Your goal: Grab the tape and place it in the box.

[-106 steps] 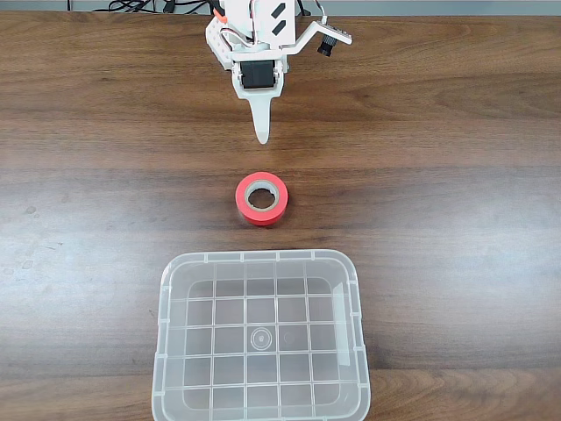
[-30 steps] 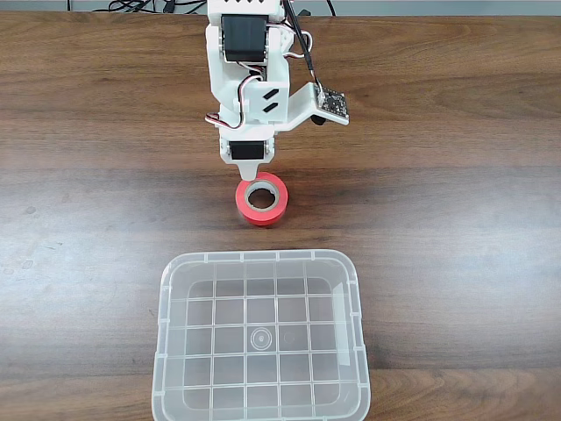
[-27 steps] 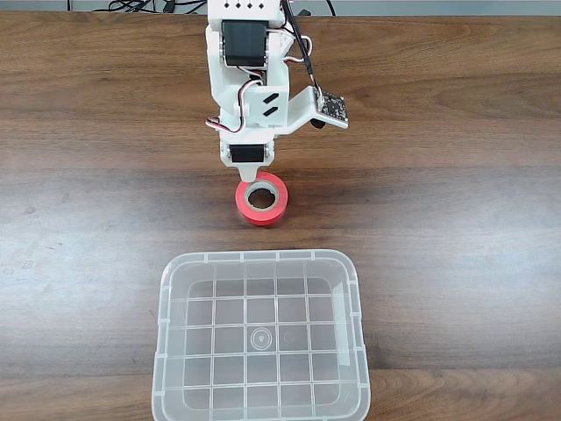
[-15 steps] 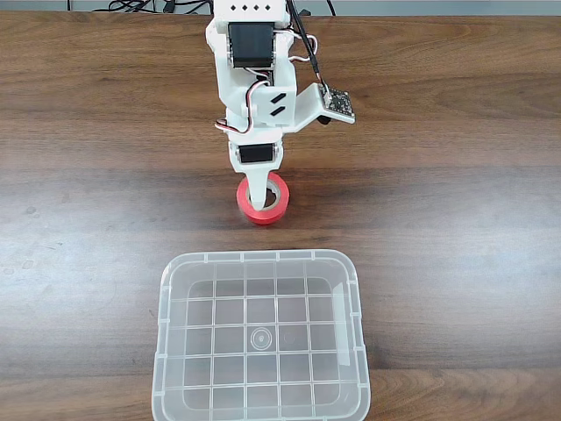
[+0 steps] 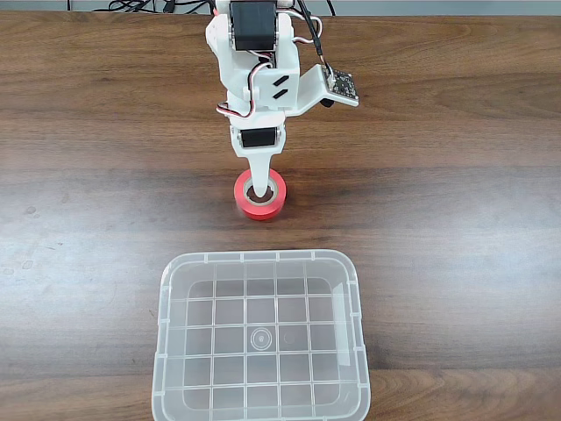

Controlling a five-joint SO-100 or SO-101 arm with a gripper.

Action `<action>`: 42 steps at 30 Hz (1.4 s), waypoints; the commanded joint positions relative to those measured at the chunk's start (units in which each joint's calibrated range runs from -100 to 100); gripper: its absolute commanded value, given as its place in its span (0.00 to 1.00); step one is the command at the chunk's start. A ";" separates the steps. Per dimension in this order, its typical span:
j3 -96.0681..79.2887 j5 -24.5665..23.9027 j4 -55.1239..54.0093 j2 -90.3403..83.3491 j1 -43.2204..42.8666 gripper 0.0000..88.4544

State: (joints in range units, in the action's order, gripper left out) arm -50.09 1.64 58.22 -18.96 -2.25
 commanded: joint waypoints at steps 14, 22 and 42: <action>-2.25 0.15 -8.48 8.91 -0.23 0.26; -2.17 0.15 -8.48 9.39 -0.31 0.09; -2.34 0.20 -7.71 5.20 -0.23 0.09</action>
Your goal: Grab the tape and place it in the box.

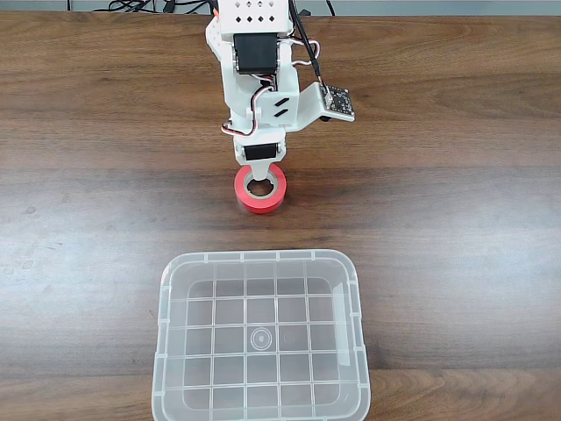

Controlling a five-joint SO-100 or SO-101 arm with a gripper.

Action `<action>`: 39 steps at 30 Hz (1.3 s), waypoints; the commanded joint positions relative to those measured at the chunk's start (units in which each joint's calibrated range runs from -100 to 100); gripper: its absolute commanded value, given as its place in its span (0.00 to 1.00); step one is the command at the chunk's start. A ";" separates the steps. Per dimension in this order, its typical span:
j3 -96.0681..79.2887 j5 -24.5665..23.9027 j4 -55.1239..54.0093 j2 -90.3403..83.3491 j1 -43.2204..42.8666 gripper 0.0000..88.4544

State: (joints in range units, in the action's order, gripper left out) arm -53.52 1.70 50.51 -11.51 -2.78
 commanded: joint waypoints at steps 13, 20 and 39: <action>11.34 0.04 10.28 -3.37 0.88 0.02; 31.93 -0.22 23.21 -7.96 0.29 0.02; 53.21 -0.27 28.77 -7.15 0.15 0.02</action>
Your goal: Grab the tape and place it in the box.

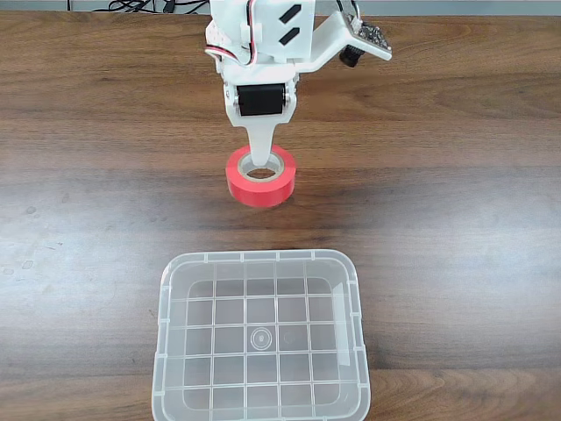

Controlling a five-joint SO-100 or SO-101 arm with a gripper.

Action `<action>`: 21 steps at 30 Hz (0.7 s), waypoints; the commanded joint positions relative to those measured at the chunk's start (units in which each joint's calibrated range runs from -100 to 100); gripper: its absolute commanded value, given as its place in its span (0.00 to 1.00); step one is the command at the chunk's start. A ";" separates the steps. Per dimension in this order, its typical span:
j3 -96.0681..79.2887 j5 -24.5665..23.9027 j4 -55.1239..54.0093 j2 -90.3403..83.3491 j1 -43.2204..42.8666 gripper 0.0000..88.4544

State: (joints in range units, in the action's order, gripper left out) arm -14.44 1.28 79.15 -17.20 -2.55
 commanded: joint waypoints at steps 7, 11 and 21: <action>34.72 0.14 0.13 13.99 -0.81 0.02; 48.21 0.14 0.13 24.69 -0.88 0.02; 64.68 0.09 -0.13 45.36 -3.08 0.02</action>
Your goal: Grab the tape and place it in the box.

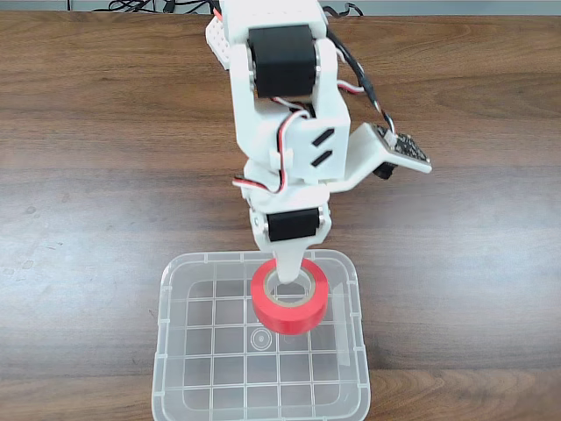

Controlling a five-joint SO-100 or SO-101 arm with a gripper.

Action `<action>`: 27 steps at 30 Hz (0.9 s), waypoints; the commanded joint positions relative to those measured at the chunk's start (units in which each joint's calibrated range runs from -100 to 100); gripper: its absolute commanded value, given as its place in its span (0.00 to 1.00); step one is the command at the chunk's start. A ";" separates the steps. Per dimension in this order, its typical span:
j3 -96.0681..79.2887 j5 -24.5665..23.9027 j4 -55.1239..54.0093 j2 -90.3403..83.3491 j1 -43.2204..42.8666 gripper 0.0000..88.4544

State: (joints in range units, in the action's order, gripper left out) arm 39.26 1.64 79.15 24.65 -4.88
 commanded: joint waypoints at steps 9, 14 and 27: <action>10.98 -0.27 0.21 6.80 -0.24 0.10; 10.98 -0.27 1.67 6.40 -0.24 0.22; 11.24 -0.43 2.95 6.00 0.71 0.22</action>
State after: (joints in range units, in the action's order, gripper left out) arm 45.22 1.64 81.86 33.86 -5.41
